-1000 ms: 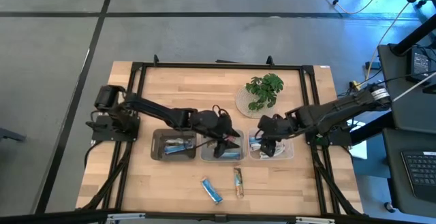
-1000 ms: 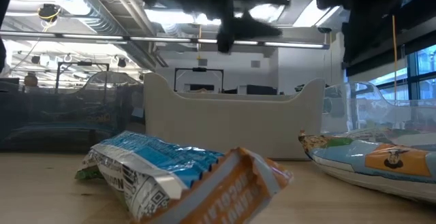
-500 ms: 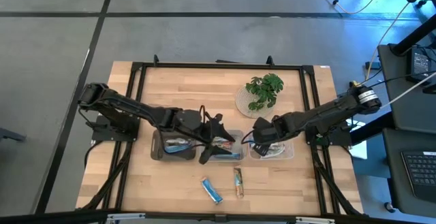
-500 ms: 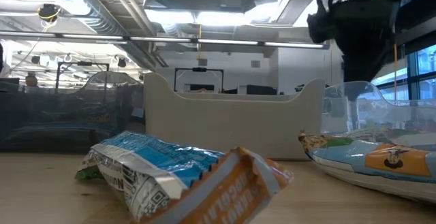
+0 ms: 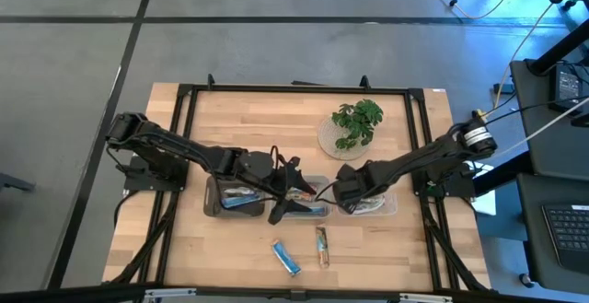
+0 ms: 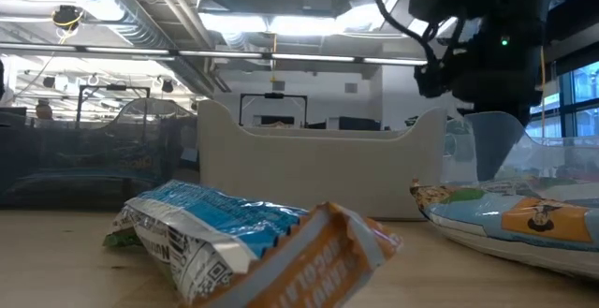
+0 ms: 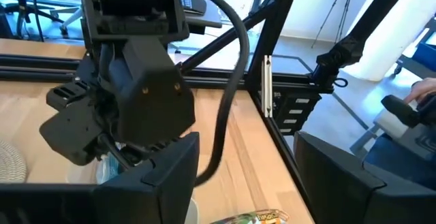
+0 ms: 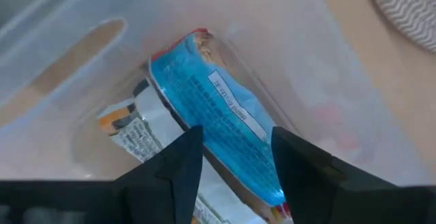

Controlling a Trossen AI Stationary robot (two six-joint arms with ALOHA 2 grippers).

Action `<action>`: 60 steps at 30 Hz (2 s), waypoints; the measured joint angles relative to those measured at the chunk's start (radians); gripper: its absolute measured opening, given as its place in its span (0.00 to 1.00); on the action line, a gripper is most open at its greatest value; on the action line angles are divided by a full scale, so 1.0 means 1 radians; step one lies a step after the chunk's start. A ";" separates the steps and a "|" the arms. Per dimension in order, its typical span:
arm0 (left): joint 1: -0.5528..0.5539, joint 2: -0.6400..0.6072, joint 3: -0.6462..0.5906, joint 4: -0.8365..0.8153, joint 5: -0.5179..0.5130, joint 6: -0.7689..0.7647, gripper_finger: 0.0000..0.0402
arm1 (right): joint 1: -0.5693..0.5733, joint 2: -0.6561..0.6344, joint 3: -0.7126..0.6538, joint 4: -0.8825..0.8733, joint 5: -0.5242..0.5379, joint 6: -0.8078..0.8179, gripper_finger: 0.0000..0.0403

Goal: Pick and place Granola Bars by type
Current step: Put the red granola bar into the gray bin

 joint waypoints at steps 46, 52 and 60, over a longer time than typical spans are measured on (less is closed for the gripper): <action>0.000 0.000 0.000 -0.006 -0.001 0.052 0.57 | -0.001 0.065 0.188 -0.244 -0.049 -0.028 0.06; 0.008 -0.054 -0.002 -0.111 0.005 0.068 0.58 | -0.001 0.064 0.337 -0.277 -0.068 -0.030 0.06; -0.014 -0.193 -0.001 -0.245 0.001 0.050 0.57 | -0.001 0.061 0.501 -0.091 -0.057 -0.103 0.06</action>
